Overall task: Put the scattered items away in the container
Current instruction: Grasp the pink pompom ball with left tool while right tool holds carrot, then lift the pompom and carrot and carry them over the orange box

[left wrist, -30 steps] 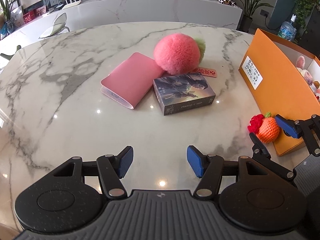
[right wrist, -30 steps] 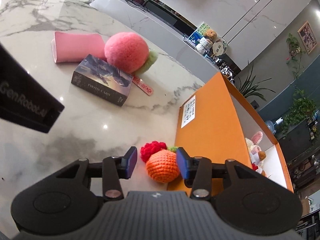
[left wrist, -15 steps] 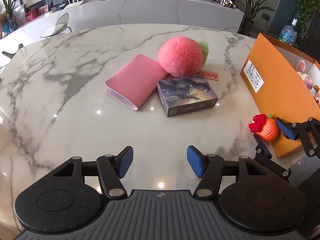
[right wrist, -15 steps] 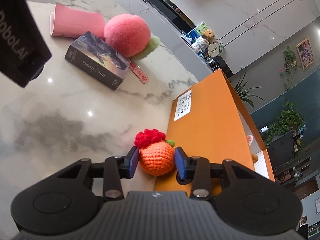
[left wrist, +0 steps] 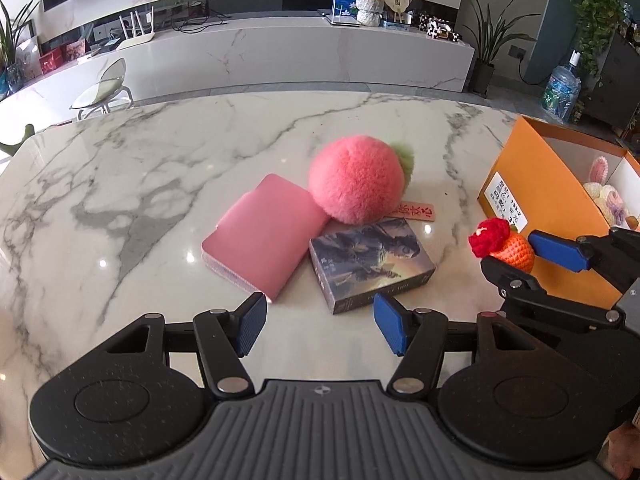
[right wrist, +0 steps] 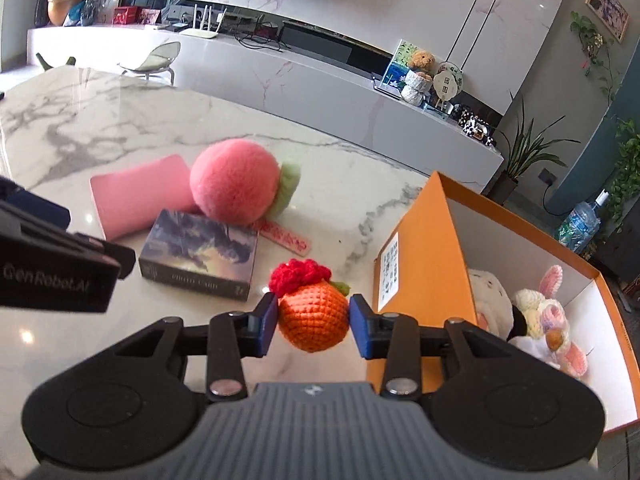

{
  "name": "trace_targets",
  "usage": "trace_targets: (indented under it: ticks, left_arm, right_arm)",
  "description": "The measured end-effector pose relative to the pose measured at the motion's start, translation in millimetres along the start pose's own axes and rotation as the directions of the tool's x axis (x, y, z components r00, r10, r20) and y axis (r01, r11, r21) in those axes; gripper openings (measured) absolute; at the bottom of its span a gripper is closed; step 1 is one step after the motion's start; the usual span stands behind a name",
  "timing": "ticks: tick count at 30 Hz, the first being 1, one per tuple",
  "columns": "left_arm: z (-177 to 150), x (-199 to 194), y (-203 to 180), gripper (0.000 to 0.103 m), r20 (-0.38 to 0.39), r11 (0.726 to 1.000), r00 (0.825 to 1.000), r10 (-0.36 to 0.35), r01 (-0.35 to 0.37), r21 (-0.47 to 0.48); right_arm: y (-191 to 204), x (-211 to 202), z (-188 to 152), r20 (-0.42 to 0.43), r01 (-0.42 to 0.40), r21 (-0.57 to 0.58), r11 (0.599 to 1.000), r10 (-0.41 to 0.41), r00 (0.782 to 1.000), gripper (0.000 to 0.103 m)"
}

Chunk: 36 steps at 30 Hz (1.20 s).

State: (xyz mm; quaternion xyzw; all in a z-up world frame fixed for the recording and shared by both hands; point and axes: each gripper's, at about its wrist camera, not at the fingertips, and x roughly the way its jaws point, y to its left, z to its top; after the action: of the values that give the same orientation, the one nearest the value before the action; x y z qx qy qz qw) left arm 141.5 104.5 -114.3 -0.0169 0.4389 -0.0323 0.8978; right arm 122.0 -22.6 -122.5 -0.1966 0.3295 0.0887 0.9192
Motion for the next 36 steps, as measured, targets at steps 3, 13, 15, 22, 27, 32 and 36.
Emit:
trace_targets:
  ticks: [3, 13, 15, 22, 27, 32, 36]
  left_arm:
    - [11.9, 6.3, -2.5, 0.071, 0.017, 1.000, 1.000, -0.023, 0.023, 0.014]
    - [57.8, 39.3, 2.3, 0.080, 0.044, 0.999, 0.998, -0.036, 0.037, -0.016]
    - [65.9, 44.3, 2.1, 0.087, 0.050, 0.998, 0.997, -0.059, 0.060, -0.028]
    - [78.0, 68.3, -14.7, 0.087, 0.050, 0.994, 0.993, -0.107, 0.106, 0.027]
    - [77.3, 88.7, -20.9, 0.087, 0.020, 0.996, 0.997, -0.071, 0.069, 0.050]
    - [75.5, 104.0, -18.7, 0.087, -0.004, 0.998, 0.999, -0.034, 0.034, 0.048]
    - [74.2, 112.1, -17.1, 0.063, -0.010, 0.997, 0.998, -0.060, 0.061, 0.042]
  right_arm:
    - [-6.3, 10.7, 14.8, 0.007, -0.022, 0.030, 0.999, 0.022, 1.000, 0.042]
    - [-31.4, 51.4, 48.2, 0.002, -0.090, 0.120, 0.989, 0.091, 0.996, 0.042]
    - [-34.9, 58.8, 51.2, -0.003, -0.096, 0.130, 0.987, 0.098, 0.995, 0.042]
    - [-32.9, 69.8, 49.0, -0.013, -0.120, 0.138, 0.983, 0.123, 0.992, 0.042]
    - [-32.2, 77.1, 45.6, -0.021, -0.116, 0.171, 0.978, 0.121, 0.992, 0.041]
    - [-26.8, 84.9, 45.2, -0.019, -0.122, 0.158, 0.980, 0.126, 0.992, 0.041]
    - [-24.3, 88.9, 42.9, -0.021, -0.119, 0.152, 0.981, 0.124, 0.992, 0.041]
